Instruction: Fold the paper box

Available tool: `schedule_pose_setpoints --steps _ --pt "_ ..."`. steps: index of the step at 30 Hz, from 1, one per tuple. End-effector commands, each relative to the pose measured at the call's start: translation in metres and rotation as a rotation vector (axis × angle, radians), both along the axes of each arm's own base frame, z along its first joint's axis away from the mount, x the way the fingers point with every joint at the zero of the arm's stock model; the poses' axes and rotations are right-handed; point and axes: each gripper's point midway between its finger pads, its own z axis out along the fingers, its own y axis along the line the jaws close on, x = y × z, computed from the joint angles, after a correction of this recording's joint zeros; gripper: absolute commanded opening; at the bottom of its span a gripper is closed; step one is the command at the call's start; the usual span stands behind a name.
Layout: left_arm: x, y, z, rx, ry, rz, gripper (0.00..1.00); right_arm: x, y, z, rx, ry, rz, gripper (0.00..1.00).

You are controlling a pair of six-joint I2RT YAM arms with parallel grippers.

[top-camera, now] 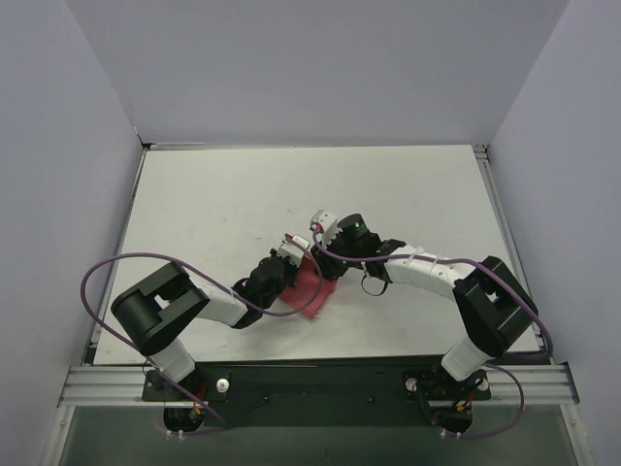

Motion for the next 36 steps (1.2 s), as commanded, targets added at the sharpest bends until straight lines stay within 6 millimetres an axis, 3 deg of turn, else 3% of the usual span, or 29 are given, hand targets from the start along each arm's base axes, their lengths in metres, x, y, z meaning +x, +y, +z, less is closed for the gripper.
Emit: schedule_pose_setpoints --steps 1,7,14,18,22,26,32,36 --pt "0.013 0.009 0.004 0.06 -0.039 0.084 0.0 -0.005 0.014 0.007 0.043 0.026 0.044 0.32" --pt "-0.001 -0.012 0.006 0.017 -0.035 -0.034 0.0 -0.004 0.012 0.006 0.042 0.033 0.028 0.34" --pt "-0.013 0.006 0.0 0.019 0.011 0.031 0.01 -0.005 0.004 0.023 0.065 0.038 -0.041 0.62" --pt "-0.024 0.011 -0.003 0.004 0.039 0.043 0.15 -0.012 -0.003 0.033 0.079 0.03 -0.061 0.69" --pt "-0.034 0.009 0.004 -0.016 0.037 0.025 0.38 -0.02 -0.01 0.048 0.121 0.031 -0.098 0.72" --pt "-0.04 0.008 0.012 -0.03 0.038 0.009 0.55 -0.031 -0.018 0.053 0.131 0.043 -0.119 0.72" --pt "-0.055 0.013 0.026 -0.079 0.05 -0.017 0.73 -0.037 -0.038 0.064 0.159 0.083 -0.284 0.73" --pt "-0.066 0.014 0.039 -0.121 0.072 -0.053 0.77 -0.037 -0.052 0.061 0.205 0.154 -0.469 0.72"
